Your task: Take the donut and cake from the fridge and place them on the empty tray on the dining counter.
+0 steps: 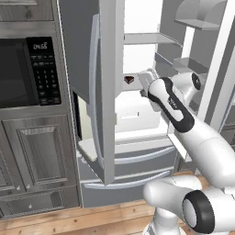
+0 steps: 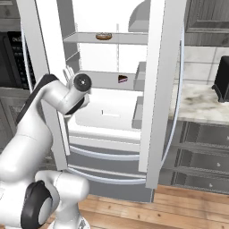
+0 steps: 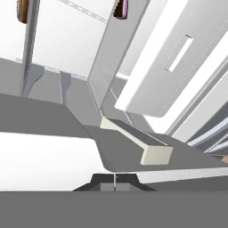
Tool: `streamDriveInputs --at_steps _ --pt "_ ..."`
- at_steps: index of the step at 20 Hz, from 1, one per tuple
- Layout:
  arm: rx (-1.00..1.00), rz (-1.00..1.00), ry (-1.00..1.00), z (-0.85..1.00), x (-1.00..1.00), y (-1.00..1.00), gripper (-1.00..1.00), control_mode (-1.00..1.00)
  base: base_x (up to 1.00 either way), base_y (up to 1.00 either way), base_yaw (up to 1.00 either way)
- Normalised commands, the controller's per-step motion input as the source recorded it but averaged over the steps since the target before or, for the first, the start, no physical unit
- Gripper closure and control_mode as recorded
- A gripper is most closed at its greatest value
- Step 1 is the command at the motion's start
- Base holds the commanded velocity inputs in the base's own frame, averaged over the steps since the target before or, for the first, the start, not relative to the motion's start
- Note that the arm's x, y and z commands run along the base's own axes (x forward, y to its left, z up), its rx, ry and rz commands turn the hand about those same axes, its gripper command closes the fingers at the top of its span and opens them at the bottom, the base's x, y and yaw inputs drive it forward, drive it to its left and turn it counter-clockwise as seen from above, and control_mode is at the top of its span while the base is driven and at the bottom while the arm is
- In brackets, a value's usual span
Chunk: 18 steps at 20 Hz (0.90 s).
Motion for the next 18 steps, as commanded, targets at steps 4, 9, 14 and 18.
streamDriveInputs --at_steps 4,9,14,18 --pt "0.01 0.0 0.0 0.01 0.29 0.05 1.0 -1.0 0.0 0.0 0.0" --pt "0.01 0.0 0.0 0.02 0.3 0.03 1.0 -1.0 0.0 0.0 0.0" --pt "0.07 0.0 -0.06 0.14 0.28 0.0 1.0 -1.0 0.0 0.0 0.0" --pt "0.07 0.0 -0.07 0.13 0.28 0.0 1.0 -1.0 0.0 0.0 0.0"
